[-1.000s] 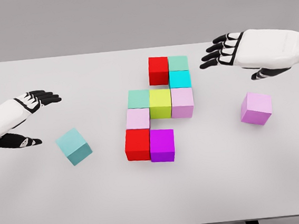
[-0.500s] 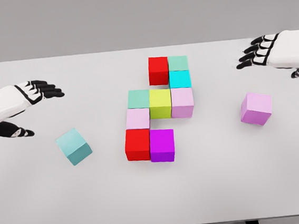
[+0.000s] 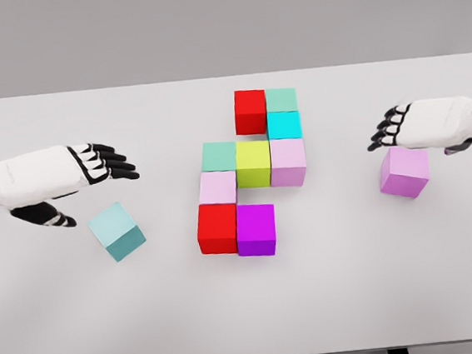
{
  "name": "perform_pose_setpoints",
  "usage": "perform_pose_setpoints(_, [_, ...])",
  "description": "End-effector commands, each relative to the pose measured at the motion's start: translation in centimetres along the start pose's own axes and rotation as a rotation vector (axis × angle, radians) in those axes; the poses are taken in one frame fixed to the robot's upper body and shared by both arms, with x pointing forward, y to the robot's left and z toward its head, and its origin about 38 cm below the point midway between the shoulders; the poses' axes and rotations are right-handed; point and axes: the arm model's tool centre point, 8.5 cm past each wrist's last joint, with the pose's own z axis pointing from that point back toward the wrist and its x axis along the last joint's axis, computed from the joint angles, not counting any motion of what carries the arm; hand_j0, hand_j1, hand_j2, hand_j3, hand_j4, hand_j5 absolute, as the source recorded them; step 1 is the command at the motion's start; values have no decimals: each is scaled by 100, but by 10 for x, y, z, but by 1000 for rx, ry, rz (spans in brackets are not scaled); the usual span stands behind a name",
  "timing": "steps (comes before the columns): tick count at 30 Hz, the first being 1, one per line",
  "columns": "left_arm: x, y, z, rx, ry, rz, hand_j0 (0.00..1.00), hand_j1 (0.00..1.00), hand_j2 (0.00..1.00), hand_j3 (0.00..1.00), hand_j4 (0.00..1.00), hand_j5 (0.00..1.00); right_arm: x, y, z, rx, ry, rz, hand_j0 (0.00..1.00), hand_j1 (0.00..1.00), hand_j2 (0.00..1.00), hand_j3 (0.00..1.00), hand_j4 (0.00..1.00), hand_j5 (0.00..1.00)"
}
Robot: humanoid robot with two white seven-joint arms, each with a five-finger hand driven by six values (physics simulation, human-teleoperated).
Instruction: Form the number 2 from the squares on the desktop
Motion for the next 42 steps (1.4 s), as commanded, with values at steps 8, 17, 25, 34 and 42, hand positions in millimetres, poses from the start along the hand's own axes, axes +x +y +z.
perform_pose_setpoints(8, [6,-24,-13,-71,-28,24,100,100,100,100,100,100,15,13,-22,59,-41,24,100,100,100,100,100,100])
perform_pose_setpoints(17, [9,-34,-17,-99,-42,42,100,100,100,100,100,100,15,23,-26,88,-45,11,100,100,100,100,100,100])
perform_pose_setpoints(25, [9,-45,-23,-148,-36,17,100,100,100,100,100,100,20,17,-34,67,-64,12,55,55,55,55,55,55])
perform_pose_setpoints(34, [7,-42,-28,-148,-24,-22,100,100,100,100,100,100,19,2,-35,13,-66,6,43,43,43,43,43,43])
perform_pose_setpoints(42, [6,-46,-30,-152,0,4,100,100,100,100,100,100,51,-56,4,-166,-182,58,44,44,44,44,44,44])
